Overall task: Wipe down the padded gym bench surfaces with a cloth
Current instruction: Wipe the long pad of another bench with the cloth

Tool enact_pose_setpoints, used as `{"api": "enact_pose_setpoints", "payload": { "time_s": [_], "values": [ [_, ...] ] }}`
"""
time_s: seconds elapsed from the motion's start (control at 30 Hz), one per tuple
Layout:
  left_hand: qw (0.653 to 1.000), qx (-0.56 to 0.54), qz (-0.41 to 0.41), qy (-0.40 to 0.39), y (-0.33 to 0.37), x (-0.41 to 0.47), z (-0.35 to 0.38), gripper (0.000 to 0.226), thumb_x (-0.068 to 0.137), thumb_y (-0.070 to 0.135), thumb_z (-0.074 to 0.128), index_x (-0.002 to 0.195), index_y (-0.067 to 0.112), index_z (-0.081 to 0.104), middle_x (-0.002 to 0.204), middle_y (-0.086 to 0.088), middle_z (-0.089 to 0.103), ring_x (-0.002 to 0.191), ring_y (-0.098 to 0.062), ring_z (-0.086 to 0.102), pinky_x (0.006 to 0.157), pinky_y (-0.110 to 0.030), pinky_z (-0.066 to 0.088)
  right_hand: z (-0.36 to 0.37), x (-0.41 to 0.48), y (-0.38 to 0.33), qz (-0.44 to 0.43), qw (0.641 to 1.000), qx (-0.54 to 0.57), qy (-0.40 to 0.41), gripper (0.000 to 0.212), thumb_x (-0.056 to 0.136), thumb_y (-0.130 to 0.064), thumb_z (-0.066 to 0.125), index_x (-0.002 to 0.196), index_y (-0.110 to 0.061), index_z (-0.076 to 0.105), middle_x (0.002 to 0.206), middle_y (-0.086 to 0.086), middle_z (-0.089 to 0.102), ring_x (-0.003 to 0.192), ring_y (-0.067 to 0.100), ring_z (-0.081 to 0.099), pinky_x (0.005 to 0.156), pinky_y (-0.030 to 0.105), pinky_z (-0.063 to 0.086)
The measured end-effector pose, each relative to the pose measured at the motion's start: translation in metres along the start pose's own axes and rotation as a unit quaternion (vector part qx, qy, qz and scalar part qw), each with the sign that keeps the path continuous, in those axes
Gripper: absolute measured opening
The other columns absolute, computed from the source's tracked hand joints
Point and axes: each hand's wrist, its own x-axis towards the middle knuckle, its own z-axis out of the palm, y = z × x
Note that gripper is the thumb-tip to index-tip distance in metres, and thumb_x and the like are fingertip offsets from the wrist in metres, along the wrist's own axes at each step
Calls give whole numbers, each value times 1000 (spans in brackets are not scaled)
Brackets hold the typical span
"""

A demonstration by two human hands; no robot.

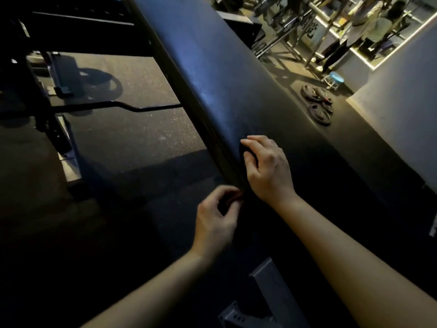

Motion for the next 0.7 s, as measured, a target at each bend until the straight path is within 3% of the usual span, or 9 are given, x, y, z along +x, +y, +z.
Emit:
{"api": "enact_pose_setpoints", "payload": {
  "time_s": [0.1,0.2,0.27,0.33,0.4,0.53,0.63,0.7],
  "values": [
    [999,-1,-26,-41,5,-49,17,20,91,3,73,101,21,74,93,13,74,92,-3,71,81,-14,53,-15,-5,5,-5,999,32,-37,37,95,-16,56,130,-10,66,137,5,62,127,23,56,110,39,42],
    [998,23,-1,53,5,-14,17,19,90,4,73,94,22,72,84,11,72,81,2,67,75,-12,48,-34,-35,17,-6,999,28,-40,39,93,-10,60,131,-9,65,137,6,62,128,23,56,112,39,42],
    [991,35,-26,126,7,35,5,18,90,8,73,88,26,70,81,9,70,74,5,64,72,-18,49,-43,-63,28,-4,999,22,-45,38,94,-11,60,131,-11,66,140,6,61,130,23,55,112,39,42],
    [988,26,-26,148,5,51,0,13,91,13,72,88,25,69,80,6,71,71,0,66,68,-24,53,-45,-88,39,-14,999,22,-44,37,95,-16,56,130,-12,67,141,6,60,131,24,55,113,41,41],
    [989,33,-12,142,6,14,19,11,90,11,72,91,22,70,80,6,71,71,-2,65,68,-21,52,-42,-101,45,-31,999,23,-32,39,95,-20,52,130,-11,67,141,8,60,131,26,56,112,46,43],
    [998,24,-4,56,4,-98,56,14,90,7,74,96,20,72,84,9,72,80,-1,68,74,-14,51,-34,-107,47,-31,999,25,1,40,96,-19,49,131,-10,67,141,10,60,131,27,55,112,45,42],
    [988,69,25,139,6,-47,49,13,89,8,73,91,20,72,82,8,71,75,1,63,73,-17,50,-32,-106,45,-37,999,16,11,41,95,-19,48,130,-10,68,140,11,61,130,27,56,113,41,41],
    [977,82,8,198,12,9,33,10,90,8,71,89,18,71,81,2,70,76,-7,63,73,-22,53,-33,-107,43,-34,999,14,16,42,95,-20,47,129,-10,68,140,10,61,130,26,55,112,40,40]
  ]
}}
